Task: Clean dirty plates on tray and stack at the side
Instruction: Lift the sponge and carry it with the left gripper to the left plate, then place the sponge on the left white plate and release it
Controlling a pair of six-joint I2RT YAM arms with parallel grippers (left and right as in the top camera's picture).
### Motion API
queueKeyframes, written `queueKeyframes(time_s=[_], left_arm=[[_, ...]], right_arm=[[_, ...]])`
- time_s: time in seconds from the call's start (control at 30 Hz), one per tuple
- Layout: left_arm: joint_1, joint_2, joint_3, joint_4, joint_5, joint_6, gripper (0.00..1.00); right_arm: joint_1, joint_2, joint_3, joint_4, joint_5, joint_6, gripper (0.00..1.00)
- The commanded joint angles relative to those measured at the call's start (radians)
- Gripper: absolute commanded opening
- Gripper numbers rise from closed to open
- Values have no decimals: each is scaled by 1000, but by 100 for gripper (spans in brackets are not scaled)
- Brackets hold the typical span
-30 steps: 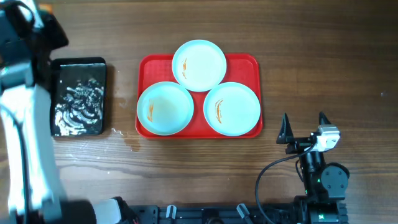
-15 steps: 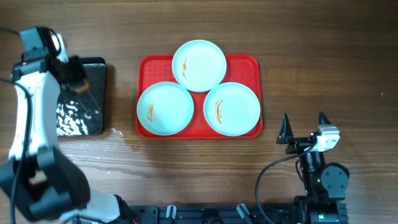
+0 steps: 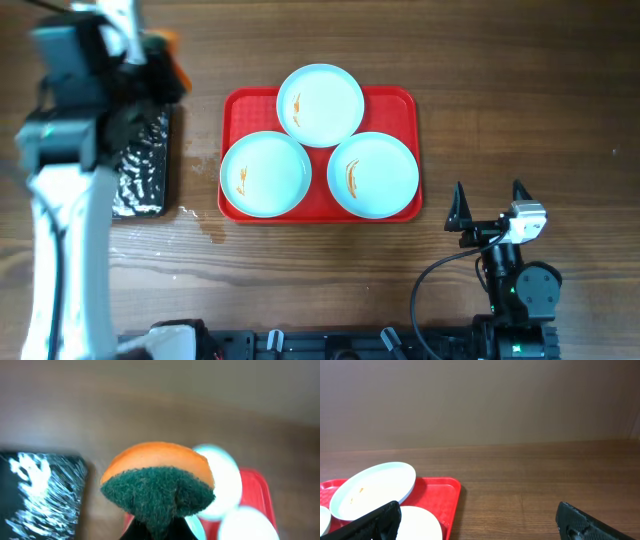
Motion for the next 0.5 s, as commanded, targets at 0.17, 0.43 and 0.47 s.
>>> queueKeyframes(time_s=[0.17, 0.43, 0.47], left_arm=[[-229, 287, -17, -124, 161, -216, 4], [-349, 511, -17, -153, 77, -305, 4], [-354, 538, -17, -168, 53, -322, 4]], right_arm=[[-6, -9, -1, 3, 14, -13, 100], [-6, -9, -1, 3, 14, -13, 100], [-6, -9, -1, 3, 14, -13, 99]])
